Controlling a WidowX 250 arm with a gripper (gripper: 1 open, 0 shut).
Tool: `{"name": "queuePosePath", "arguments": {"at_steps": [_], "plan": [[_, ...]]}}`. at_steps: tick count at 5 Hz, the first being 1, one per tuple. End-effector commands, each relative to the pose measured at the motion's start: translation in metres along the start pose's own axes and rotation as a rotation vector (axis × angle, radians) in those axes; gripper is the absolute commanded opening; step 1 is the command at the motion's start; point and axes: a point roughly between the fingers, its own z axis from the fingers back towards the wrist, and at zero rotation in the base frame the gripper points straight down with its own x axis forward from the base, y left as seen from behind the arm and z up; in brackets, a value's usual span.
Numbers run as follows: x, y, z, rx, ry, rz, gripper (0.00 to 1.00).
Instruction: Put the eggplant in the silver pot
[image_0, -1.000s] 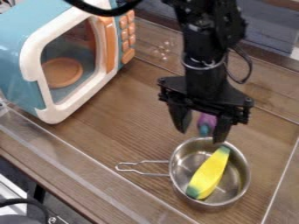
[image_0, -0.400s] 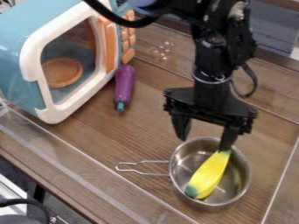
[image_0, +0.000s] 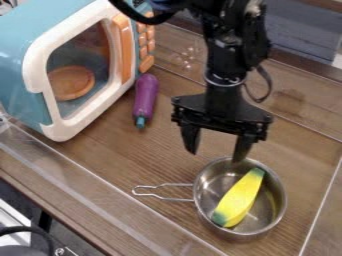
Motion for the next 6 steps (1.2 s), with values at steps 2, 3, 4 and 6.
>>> {"name": "queuePosePath", "arguments": {"at_steps": [2,3,4,6], "plan": [[0.02,0.027,0.006,-0.004,-0.045,0.036,1.0],[0.027,0.051,0.007,-0.006,-0.071,0.053,1.0],[0.03,0.046,0.01,-0.016,-0.089,-0.014,1.0],[0.019,0.029,0.004,-0.011,-0.059,-0.102,1.0]]}}
